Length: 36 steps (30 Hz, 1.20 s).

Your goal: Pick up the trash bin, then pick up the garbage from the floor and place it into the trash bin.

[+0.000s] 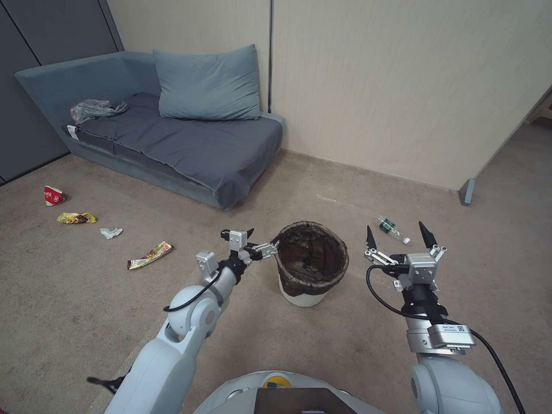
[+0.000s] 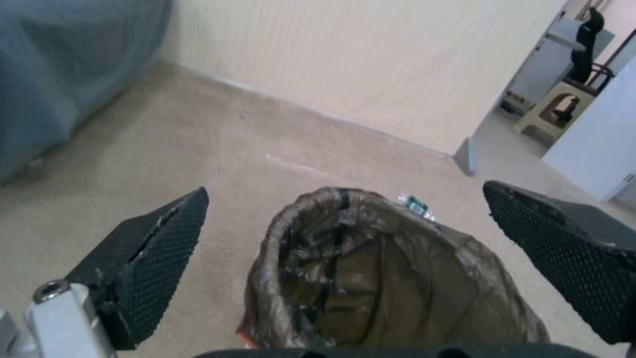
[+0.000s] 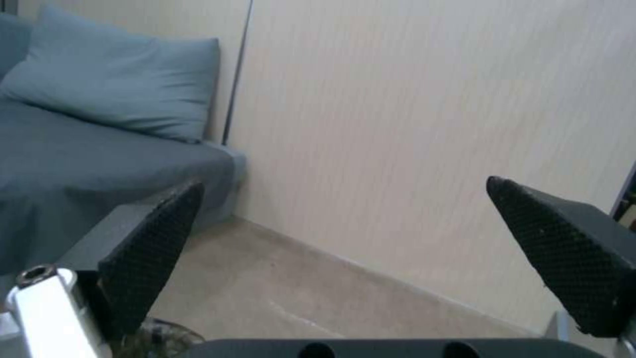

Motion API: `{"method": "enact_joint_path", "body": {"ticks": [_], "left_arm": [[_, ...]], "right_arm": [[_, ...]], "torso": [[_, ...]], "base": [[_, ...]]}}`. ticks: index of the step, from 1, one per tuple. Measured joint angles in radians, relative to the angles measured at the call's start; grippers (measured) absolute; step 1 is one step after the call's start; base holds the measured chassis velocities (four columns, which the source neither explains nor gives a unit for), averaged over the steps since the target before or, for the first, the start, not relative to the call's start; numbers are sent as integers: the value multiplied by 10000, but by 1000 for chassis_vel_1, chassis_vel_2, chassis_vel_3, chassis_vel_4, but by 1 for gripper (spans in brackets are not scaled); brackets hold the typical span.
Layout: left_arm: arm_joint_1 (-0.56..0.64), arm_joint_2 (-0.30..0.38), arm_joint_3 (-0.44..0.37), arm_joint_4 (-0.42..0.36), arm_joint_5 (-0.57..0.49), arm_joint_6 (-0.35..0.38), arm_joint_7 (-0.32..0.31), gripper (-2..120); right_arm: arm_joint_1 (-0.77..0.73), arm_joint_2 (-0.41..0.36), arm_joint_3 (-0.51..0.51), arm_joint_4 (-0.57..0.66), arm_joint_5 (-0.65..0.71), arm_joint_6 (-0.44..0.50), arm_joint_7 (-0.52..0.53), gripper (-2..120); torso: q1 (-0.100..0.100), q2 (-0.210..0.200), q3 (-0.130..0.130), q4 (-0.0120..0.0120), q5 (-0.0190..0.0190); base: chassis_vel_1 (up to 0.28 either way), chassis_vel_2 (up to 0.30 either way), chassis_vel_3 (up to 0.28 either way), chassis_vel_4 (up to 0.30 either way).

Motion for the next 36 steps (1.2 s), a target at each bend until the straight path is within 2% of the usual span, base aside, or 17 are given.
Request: {"method": "enact_joint_path", "body": {"ticks": [6, 10, 22, 36], "left_arm": [[-643, -336, 471, 1015, -93, 28, -283, 99], [-704, -557, 491, 1305, 3, 7, -429, 99], [-809, -869, 700, 1957, 202, -5, -442, 99], [-917, -1114, 523, 2474, 466, 185, -967, 98]], "right_arm": [[106, 0, 214, -195, -1, -41, 212, 100], [132, 0, 262, -243, -2, -70, 269, 100], [153, 0, 59, -462, -277, -35, 228, 100], [159, 0, 43, -482, -311, 15, 198, 100]], "torso": [[0, 0, 0, 0, 1], [0, 0, 0, 1, 1], [0, 0, -1, 1, 0], [0, 0, -1, 2, 0]], "base": [[0, 0, 0, 0], [0, 0, 0, 0], [0, 0, 0, 0], [0, 0, 0, 0]]}}
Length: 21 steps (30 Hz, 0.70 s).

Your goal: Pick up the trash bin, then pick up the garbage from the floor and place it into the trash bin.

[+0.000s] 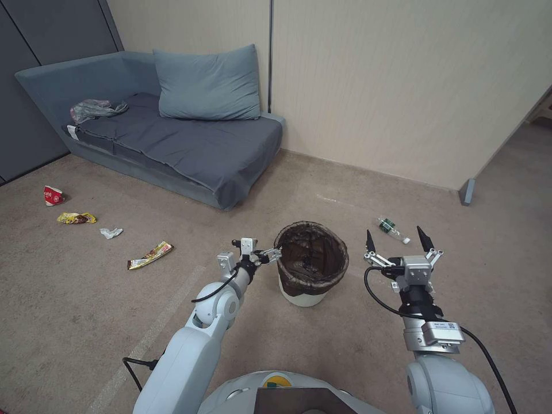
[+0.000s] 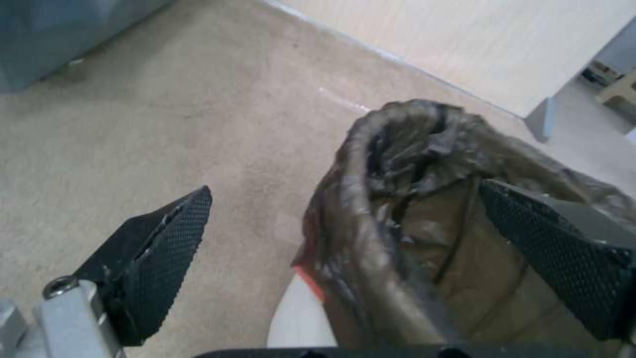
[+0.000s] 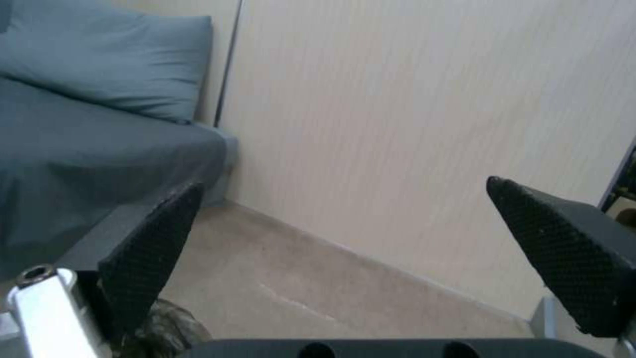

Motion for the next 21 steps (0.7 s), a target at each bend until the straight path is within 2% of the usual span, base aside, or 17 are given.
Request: {"method": "enact_joint_path", "body": {"ticks": [15, 21], "left_arm": [[-102, -218, -17, 378, 11, 141, -105, 97], [-104, -311, 57, 819, 73, 159, -22, 93]], "right_arm": [[-2, 0, -5, -3, -26, 13, -7, 100], [-4, 0, -10, -3, -35, 19, -11, 100]], "torso": [[0, 0, 0, -2, 0], [0, 0, 1, -1, -1]], "base": [[0, 0, 0, 0], [0, 0, 0, 0]]}}
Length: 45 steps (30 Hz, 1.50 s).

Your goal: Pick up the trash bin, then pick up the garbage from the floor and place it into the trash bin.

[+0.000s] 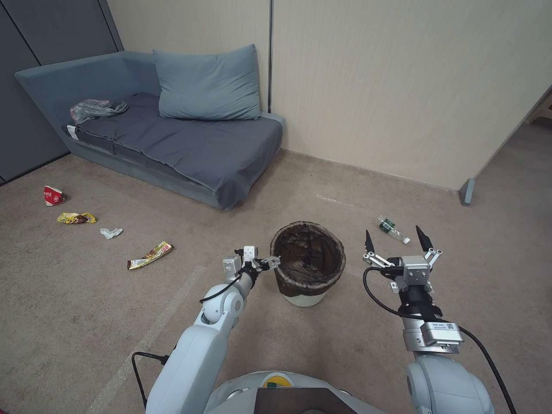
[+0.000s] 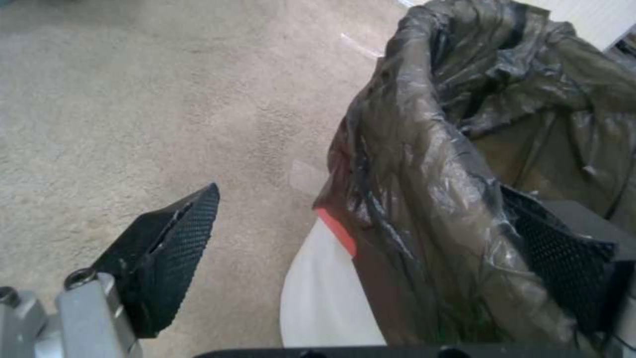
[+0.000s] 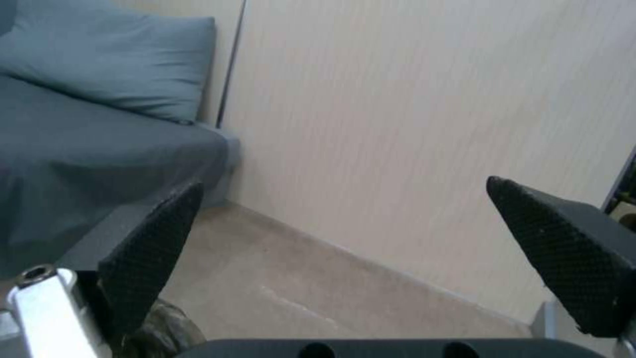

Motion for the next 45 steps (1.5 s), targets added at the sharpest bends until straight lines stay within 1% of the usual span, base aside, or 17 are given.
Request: {"method": "enact_joint_path", "body": {"ticks": [4, 7, 8, 11, 12, 15, 17, 20, 21, 24, 25, 29, 36, 37, 38, 43, 45], "left_arm": [[-101, -73, -66, 334, 2, -6, 28, 88], [-204, -96, -92, 576, 1, -12, 46, 75], [-204, -96, -92, 576, 1, -12, 46, 75], [-252, -96, -83, 709, -1, -9, 74, 61], [-252, -96, -83, 709, -1, -9, 74, 61], [-290, -92, -10, 791, -3, -6, 137, 47], [-296, -92, -2, 802, -3, -5, 145, 46], [-406, -127, 60, 930, 28, 24, 181, 25], [-406, -127, 60, 930, 28, 24, 181, 25], [-509, -174, 157, 1043, 65, 297, 173, 16], [-509, -174, 157, 1043, 65, 297, 173, 16], [-502, -263, 291, 1074, 157, 558, 10, 5], [-314, -333, 451, 1069, 259, 701, -390, 5], [-260, -323, 446, 1078, 308, 752, -475, 5], [-160, -328, 454, 1080, 355, 773, -526, 5], [-53, -375, 444, 1078, 396, 773, -592, 5], [-33, -403, 422, 1079, 401, 773, -616, 5]], "right_arm": [[-22, 0, -15, 2, -68, 41, -35, 100], [-9, 0, -11, 2, -66, 40, -30, 100], [-9, 0, -11, 2, -66, 40, -30, 100], [-8, 0, -11, 1, -61, 39, -30, 100], [-8, 0, -11, 1, -61, 39, -30, 100], [-7, 0, -11, -2, -60, 39, -32, 100], [-7, 0, -11, -2, -61, 39, -33, 100], [-35, 0, -26, -9, -186, 149, -151, 100], [-35, 0, -26, -9, -186, 149, -151, 100], [-32, 0, -41, -14, -204, 150, -141, 100], [-32, 0, -41, -14, -204, 150, -141, 100], [-20, 0, -25, -13, -140, 97, -91, 100], [-72, 0, -63, -13, -393, 312, -353, 100], [-77, -8, -73, -12, -436, 344, -396, 100], [-82, -1, -74, -11, -478, 365, -410, 100], [-49, 0, -61, -7, -372, 288, -256, 100], [-46, 0, -100, 26, -521, 424, -315, 100]], "torso": [[0, 0, 0, -1, 0], [0, 0, 0, -1, 0], [0, 0, 0, -1, 0], [0, 0, 0, 0, 0], [0, 0, 0, 0, 0], [0, 1, -1, 0, 0], [0, 1, -1, 1, 0], [-1, 3, -2, 1, 1], [-1, 3, -2, 1, 1], [-2, 5, -5, 3, 3], [-2, 5, -5, 3, 3], [-3, 8, -6, 4, 4], [-4, 9, -7, 4, 4], [-3, 7, -5, -6, 0], [-2, 2, 1, 5, 9], [-2, 2, 0, 4, 3], [-1, 2, 0, 4, 2]], "base": [[0, 0, 0, 0], [0, 0, 0, 0], [0, 0, 0, 0], [0, 0, 0, 0], [0, 0, 0, 0], [0, 0, 0, 0], [0, 0, 0, 0], [0, 0, 0, 0], [0, 0, 0, 0], [0, 0, 0, 0], [0, 0, 0, 0], [0, 0, 0, 0], [0, 0, 0, 0], [0, 0, 0, 0], [0, 0, 0, 0], [0, 0, 0, 0], [0, 0, 0, 0]]}}
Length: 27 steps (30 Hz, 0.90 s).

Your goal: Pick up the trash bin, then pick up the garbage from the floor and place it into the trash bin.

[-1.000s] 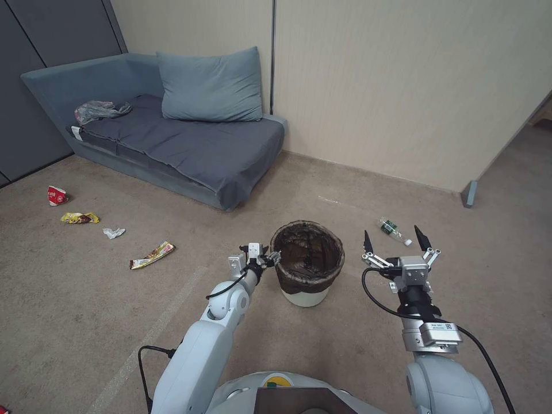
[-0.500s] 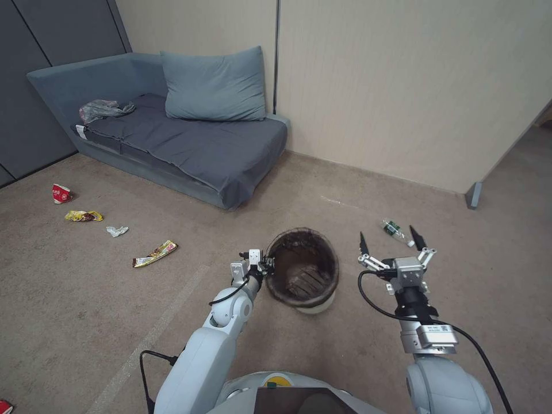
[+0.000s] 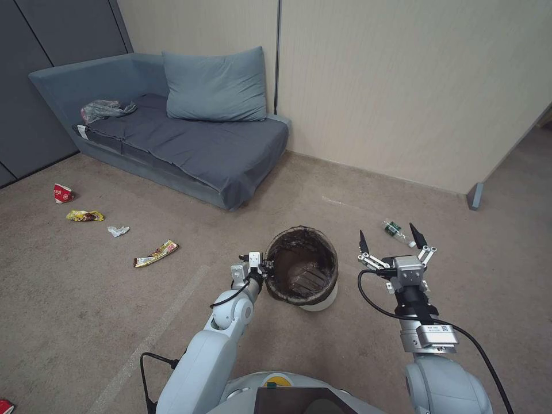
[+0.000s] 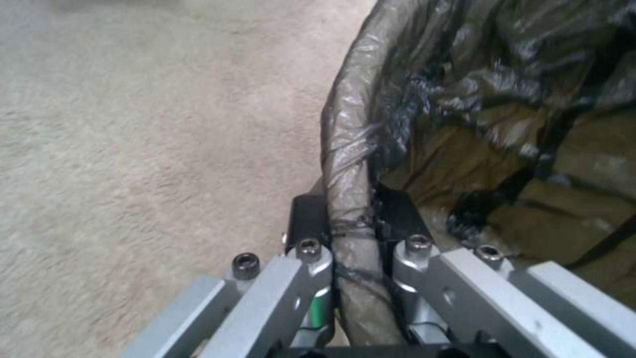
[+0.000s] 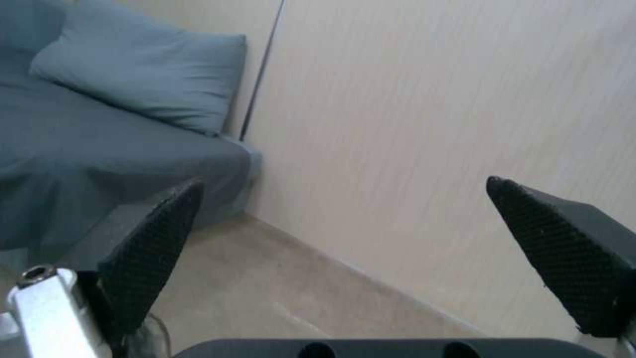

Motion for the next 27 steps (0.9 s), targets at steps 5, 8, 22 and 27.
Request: {"method": "enact_joint_path", "body": {"ticks": [5, 8, 22, 27], "left_arm": [[4, -56, -31, 0, 19, 1, -138, 7], [11, -88, -88, 0, 86, 3, -324, 7], [1733, 154, -1852, -4743, 2651, 536, -859, 0], [3635, 159, -2548, -7215, 4332, -57, -357, 0]], "right_arm": [[-10, 0, 1, 3, -19, 4, -33, 100], [5, 0, -1, 16, -188, 34, -34, 100], [195, 0, -15, 7, -825, 370, 403, 100], [388, 0, -29, -199, -353, 1076, 444, 100]], "torso": [[1, -1, 1, -4, -2], [1, -1, 1, -6, -3], [4, -7, 1, -7, -6], [3, -4, -1, -1, -2]], "base": [[0, 0, 0, 0], [0, 0, 0, 0], [0, 0, 0, 0], [0, 0, 0, 0]]}}
